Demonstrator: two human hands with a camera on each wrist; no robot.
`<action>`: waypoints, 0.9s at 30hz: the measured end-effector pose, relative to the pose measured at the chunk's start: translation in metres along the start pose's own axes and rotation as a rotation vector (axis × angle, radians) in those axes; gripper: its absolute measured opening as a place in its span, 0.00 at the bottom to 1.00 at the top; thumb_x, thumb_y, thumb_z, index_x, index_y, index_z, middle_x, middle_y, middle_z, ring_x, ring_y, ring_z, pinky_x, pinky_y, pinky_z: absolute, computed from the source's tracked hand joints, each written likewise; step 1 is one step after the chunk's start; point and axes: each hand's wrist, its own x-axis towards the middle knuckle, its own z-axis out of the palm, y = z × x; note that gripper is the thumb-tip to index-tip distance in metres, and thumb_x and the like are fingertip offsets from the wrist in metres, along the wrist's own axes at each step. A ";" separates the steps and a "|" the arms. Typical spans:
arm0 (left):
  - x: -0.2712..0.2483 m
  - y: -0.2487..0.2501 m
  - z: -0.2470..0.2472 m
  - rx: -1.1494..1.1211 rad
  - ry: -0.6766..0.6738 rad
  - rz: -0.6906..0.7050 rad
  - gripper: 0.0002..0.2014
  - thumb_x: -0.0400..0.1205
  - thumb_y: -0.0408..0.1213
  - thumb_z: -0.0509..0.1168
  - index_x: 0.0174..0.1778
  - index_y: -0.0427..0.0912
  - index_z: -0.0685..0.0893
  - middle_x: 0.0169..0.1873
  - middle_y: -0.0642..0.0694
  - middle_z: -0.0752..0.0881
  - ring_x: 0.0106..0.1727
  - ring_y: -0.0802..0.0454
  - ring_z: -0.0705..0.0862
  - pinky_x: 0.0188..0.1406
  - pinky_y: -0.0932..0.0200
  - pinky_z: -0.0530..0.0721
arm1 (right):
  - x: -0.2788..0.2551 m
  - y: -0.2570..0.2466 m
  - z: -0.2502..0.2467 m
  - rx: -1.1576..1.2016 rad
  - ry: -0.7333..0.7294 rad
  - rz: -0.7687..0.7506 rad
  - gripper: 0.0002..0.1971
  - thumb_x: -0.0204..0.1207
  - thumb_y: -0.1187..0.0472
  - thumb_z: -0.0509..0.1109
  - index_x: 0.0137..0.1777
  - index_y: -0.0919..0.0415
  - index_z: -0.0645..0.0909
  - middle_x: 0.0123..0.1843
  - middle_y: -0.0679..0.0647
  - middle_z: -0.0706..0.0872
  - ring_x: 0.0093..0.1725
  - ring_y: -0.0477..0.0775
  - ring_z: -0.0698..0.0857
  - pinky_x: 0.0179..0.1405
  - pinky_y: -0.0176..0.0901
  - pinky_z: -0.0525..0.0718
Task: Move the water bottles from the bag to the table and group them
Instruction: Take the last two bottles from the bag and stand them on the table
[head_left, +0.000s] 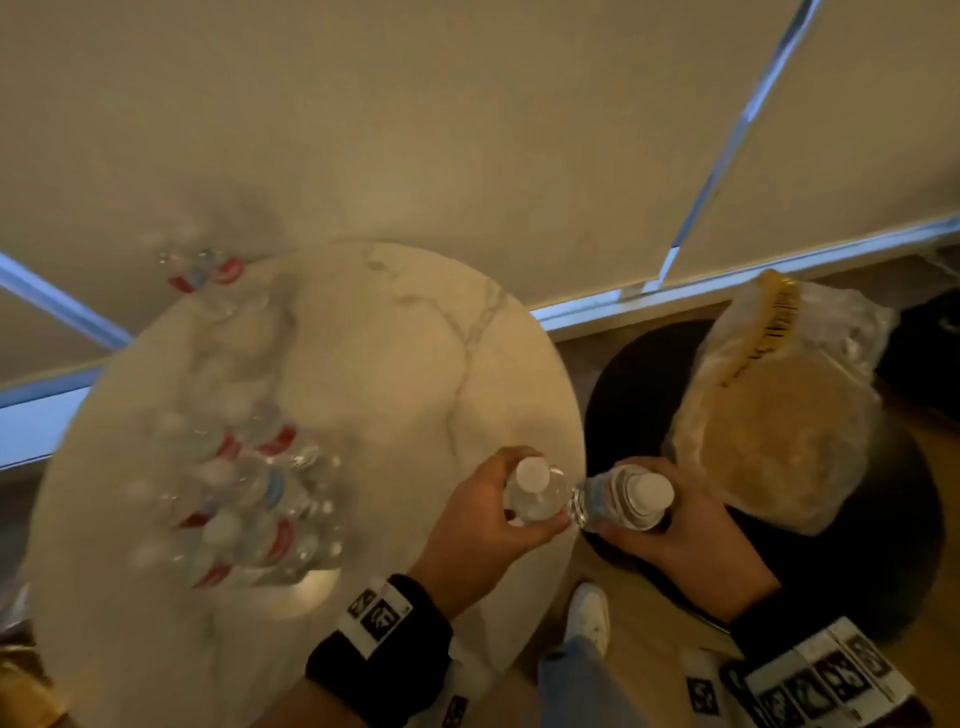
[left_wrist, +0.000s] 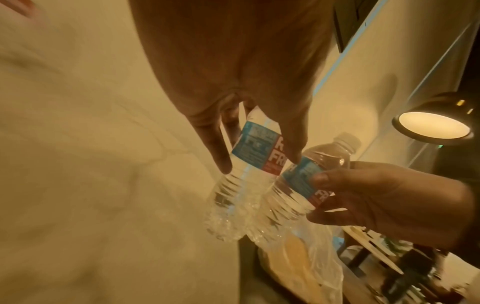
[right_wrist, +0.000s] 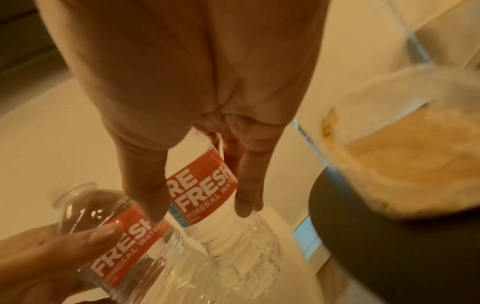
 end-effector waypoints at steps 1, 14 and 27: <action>-0.024 -0.014 -0.018 0.015 0.041 -0.013 0.28 0.73 0.48 0.81 0.67 0.56 0.79 0.60 0.59 0.86 0.62 0.62 0.84 0.57 0.54 0.90 | -0.007 -0.013 0.028 -0.004 -0.029 -0.007 0.30 0.64 0.49 0.84 0.66 0.42 0.76 0.59 0.40 0.87 0.58 0.38 0.84 0.60 0.38 0.82; -0.196 -0.132 -0.194 0.169 0.290 -0.209 0.28 0.75 0.54 0.77 0.69 0.62 0.75 0.64 0.61 0.81 0.61 0.68 0.80 0.65 0.61 0.81 | -0.037 -0.122 0.297 0.059 -0.210 -0.046 0.26 0.66 0.53 0.84 0.63 0.48 0.78 0.51 0.36 0.86 0.48 0.25 0.82 0.42 0.17 0.77; -0.206 -0.158 -0.211 0.177 0.196 -0.348 0.46 0.71 0.51 0.81 0.82 0.55 0.64 0.70 0.61 0.71 0.74 0.58 0.75 0.76 0.56 0.78 | -0.011 -0.127 0.289 -0.220 -0.440 0.048 0.45 0.66 0.55 0.82 0.81 0.48 0.61 0.73 0.51 0.75 0.68 0.54 0.79 0.68 0.48 0.80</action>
